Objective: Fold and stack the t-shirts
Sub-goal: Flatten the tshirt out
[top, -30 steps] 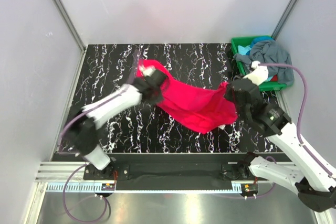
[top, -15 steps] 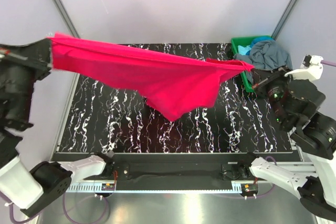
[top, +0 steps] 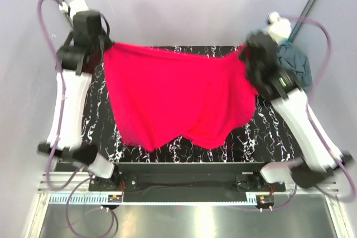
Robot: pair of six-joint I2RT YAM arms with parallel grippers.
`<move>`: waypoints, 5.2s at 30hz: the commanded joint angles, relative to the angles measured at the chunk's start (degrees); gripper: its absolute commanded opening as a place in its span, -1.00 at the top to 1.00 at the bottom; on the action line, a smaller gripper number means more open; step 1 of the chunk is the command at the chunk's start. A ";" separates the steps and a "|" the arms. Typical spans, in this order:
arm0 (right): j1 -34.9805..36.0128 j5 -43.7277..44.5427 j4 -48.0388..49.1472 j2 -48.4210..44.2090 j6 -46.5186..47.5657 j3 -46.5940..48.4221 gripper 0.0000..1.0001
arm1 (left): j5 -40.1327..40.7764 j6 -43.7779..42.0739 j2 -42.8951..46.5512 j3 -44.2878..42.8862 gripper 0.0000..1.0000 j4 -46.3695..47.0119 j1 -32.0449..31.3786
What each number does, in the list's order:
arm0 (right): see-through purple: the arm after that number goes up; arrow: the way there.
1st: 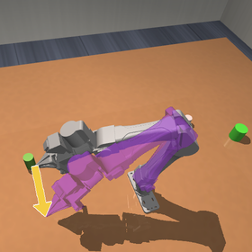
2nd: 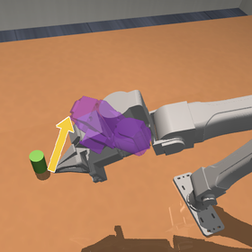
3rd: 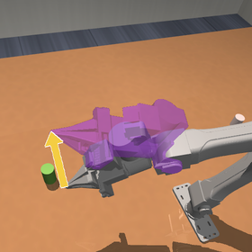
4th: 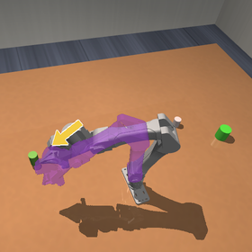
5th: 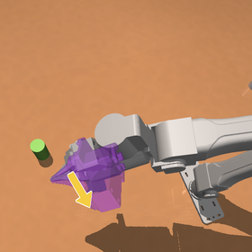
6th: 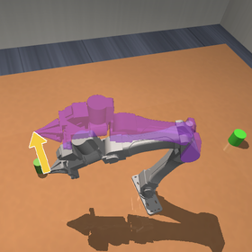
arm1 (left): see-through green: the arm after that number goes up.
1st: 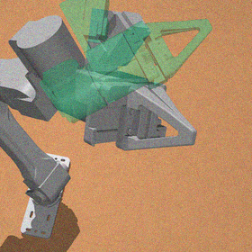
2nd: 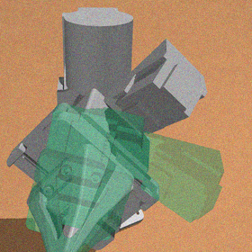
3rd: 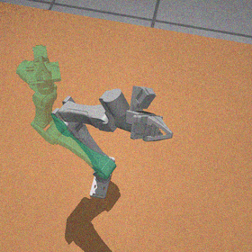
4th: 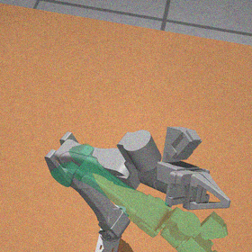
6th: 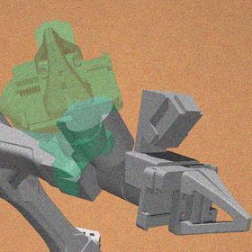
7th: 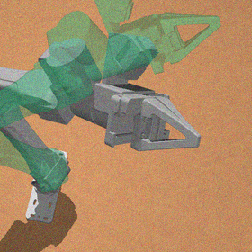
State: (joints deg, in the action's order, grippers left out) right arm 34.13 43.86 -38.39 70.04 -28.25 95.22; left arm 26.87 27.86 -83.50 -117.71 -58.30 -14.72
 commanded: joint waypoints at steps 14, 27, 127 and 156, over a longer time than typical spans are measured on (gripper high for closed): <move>-12.86 -11.95 8.92 28.25 18.76 51.95 1.00 | -26.52 14.52 -5.38 -16.96 1.00 26.14 17.80; -12.77 -17.56 8.08 -14.98 -0.29 -18.95 1.00 | -27.40 10.11 25.72 40.64 1.00 24.91 17.71; -12.16 -39.90 -11.97 26.01 -36.35 -32.20 0.43 | -15.80 18.02 32.70 87.39 1.00 28.24 17.80; -10.93 -37.18 -15.84 33.40 -40.57 -27.01 0.28 | -16.41 17.32 35.16 88.36 1.00 29.74 17.88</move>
State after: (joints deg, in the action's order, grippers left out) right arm 22.79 4.21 -51.75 102.91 -67.00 66.61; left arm 11.14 46.11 -49.43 -29.47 -31.16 2.79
